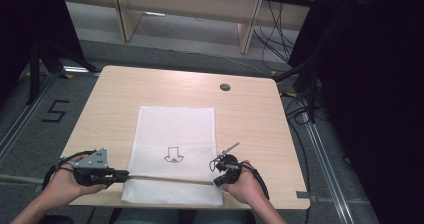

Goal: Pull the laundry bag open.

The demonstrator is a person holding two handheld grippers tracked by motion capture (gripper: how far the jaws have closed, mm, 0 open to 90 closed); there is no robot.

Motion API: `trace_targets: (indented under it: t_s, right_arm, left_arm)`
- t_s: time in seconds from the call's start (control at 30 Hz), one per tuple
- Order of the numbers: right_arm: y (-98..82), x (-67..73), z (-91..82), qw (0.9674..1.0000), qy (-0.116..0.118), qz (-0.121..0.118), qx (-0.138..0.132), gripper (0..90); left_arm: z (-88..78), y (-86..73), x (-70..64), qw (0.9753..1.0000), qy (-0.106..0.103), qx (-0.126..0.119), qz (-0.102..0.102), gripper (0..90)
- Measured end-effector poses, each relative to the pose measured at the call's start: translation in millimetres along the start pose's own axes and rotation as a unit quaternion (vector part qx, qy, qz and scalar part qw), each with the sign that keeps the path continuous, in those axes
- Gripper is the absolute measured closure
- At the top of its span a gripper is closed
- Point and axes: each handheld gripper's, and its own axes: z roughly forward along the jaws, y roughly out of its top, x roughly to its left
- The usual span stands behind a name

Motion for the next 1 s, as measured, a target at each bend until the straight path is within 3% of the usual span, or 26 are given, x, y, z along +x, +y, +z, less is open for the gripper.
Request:
trace_targets:
  t_s: [0.23, 0.37, 0.4, 0.6, 0.7, 1.0]
  right_arm:
    - [0.1, 0.3, -0.1, 1.0000, -0.002, 0.000, 0.000, 90.0]
    - [0.1, -0.6, 0.2, 1.0000, -0.004, -0.002, -0.001, 90.0]
    - [0.1, 0.0, -0.2, 1.0000, -0.004, 0.003, 0.002, 90.0]
    - [-0.1, 0.3, 0.0, 1.0000, 0.000, 0.001, 0.001, 90.0]
    - [0.2, 0.1, 0.0, 1.0000, -0.002, 0.000, 0.002, 90.0]
    - [0.2, 0.5, -0.5, 1.0000, -0.001, -0.001, 0.003, 90.0]
  left_arm:
    - [-9.7, -7.8, 4.1, 0.9998, 0.017, 0.001, -0.006, 81.9]
    - [-15.0, -13.8, 5.5, 0.9996, 0.015, -0.008, -0.024, 81.9]
    - [-15.6, -14.0, 6.6, 0.9998, 0.012, -0.002, -0.014, 81.9]
    - [-11.8, -14.8, 5.1, 0.9997, 0.012, 0.009, -0.021, 81.9]
    - [-10.1, -15.0, 5.9, 0.9994, 0.018, 0.029, -0.008, 81.9]
    - [-4.7, -16.0, 7.5, 0.9984, 0.017, 0.053, -0.008, 81.8]
